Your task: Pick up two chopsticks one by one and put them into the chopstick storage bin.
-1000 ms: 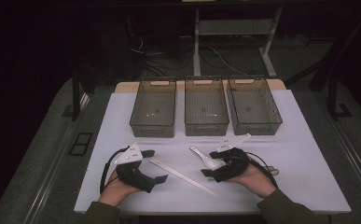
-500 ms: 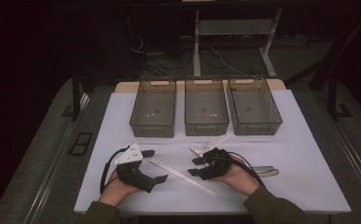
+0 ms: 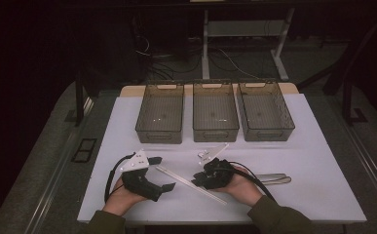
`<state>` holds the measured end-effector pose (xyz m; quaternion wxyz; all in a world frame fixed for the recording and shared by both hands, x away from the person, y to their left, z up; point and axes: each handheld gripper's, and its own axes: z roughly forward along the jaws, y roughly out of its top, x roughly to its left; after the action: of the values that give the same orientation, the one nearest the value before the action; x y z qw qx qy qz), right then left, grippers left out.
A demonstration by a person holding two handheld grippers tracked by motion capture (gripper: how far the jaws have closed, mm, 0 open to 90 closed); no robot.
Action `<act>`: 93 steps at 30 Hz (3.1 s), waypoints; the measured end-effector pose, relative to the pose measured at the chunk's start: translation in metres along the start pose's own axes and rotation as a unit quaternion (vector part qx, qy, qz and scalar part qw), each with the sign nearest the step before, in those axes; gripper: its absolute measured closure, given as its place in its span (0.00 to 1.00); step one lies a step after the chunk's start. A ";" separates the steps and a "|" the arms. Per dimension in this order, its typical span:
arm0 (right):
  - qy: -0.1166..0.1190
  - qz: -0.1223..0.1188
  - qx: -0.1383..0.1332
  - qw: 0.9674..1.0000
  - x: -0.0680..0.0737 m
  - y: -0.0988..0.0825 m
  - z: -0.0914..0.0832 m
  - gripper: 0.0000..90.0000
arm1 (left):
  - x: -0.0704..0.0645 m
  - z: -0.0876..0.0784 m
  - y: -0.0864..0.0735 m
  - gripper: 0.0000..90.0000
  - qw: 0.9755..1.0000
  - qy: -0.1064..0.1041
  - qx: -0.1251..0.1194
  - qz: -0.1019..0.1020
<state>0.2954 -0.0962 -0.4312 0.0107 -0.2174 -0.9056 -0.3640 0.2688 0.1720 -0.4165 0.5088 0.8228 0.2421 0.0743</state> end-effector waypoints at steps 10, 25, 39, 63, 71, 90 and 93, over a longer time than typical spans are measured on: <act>-0.007 -0.017 0.013 1.000 0.001 -0.002 0.006 0.87 | 0.000 0.000 0.000 0.00 1.000 -0.001 -0.001 0.001; -0.009 -0.017 0.013 1.000 0.002 -0.001 0.008 0.88 | 0.000 0.000 0.000 0.00 1.000 -0.001 -0.002 0.001; -0.016 -0.016 0.022 0.999 0.000 0.001 0.016 0.90 | 0.000 0.000 0.000 0.00 1.000 -0.002 -0.002 0.002; -0.058 0.018 0.024 0.998 0.011 0.002 0.018 0.94 | -0.001 0.000 0.000 0.00 1.000 -0.002 -0.001 0.004; -0.057 0.029 0.013 0.998 0.010 0.002 0.016 0.94 | -0.001 -0.001 0.000 0.00 1.000 -0.002 -0.003 0.004; -0.057 0.041 -0.018 0.997 0.000 0.006 -0.009 0.94 | -0.001 -0.001 0.000 0.00 1.000 -0.002 -0.002 0.004; -0.058 0.043 -0.021 0.997 -0.001 0.007 -0.012 0.94 | -0.001 -0.001 0.000 0.00 1.000 -0.002 -0.001 0.004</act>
<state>0.2974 -0.1004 -0.4183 -0.0305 -0.2769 -0.8867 -0.3691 0.2675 0.1728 -0.4161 0.5099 0.8234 0.2374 0.0752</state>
